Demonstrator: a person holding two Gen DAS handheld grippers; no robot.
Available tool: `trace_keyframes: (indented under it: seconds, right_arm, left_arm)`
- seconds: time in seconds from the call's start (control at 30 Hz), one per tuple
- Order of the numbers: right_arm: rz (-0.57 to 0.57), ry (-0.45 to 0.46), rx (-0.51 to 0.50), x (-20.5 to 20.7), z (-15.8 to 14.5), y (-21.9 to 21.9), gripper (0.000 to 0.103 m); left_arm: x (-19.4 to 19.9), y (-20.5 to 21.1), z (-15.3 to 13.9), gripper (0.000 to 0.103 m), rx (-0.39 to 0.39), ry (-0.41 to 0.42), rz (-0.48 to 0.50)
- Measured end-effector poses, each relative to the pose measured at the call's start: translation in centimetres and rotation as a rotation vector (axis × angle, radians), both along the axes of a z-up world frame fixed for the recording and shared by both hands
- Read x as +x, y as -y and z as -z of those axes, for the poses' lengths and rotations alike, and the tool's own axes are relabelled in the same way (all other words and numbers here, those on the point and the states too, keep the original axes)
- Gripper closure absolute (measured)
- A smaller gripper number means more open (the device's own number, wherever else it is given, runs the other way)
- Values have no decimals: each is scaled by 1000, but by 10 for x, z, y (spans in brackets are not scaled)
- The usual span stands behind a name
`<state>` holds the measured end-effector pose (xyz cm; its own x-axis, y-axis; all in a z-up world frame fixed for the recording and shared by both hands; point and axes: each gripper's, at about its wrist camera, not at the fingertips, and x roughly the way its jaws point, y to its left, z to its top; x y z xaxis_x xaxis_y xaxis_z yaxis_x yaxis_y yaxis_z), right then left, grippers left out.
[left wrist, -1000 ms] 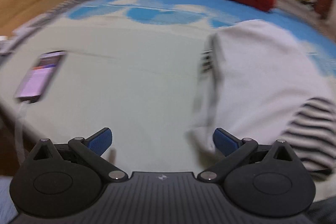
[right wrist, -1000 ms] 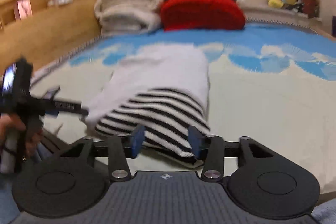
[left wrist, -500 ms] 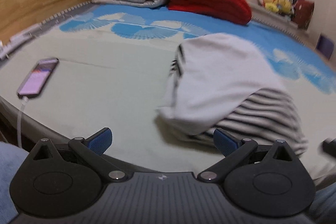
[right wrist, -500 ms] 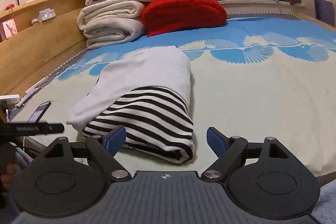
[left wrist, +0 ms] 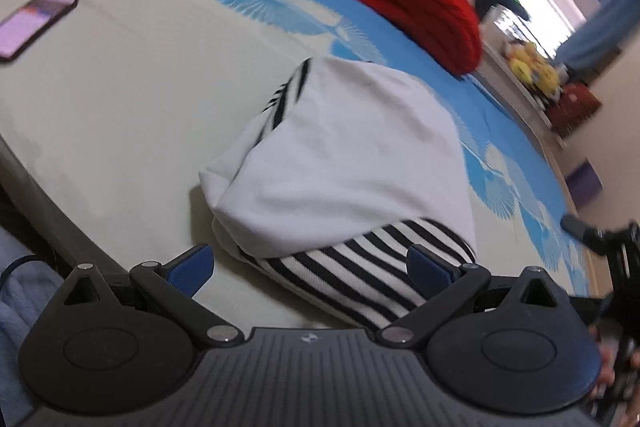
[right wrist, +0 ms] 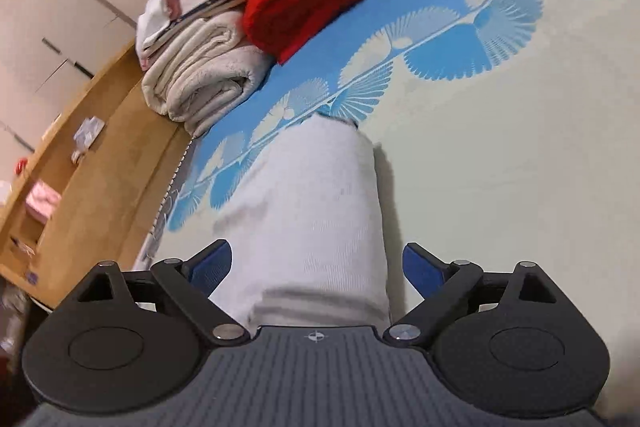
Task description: Fold small clothes
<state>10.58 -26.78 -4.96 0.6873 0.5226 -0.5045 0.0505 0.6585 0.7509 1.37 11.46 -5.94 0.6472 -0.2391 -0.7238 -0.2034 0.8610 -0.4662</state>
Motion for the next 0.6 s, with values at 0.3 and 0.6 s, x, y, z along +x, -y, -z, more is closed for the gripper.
trace_keyframes:
  seconds: [0.3,0.6]
  right_arm:
    - [-21,-162,-59,160,54,-11,10]
    - [-268,-181,200,226,107,-45,11]
  left_arm:
    - [53,-14,47,1,-184,-206,-103]
    - [64,-22,49,1,-209,-187,-135]
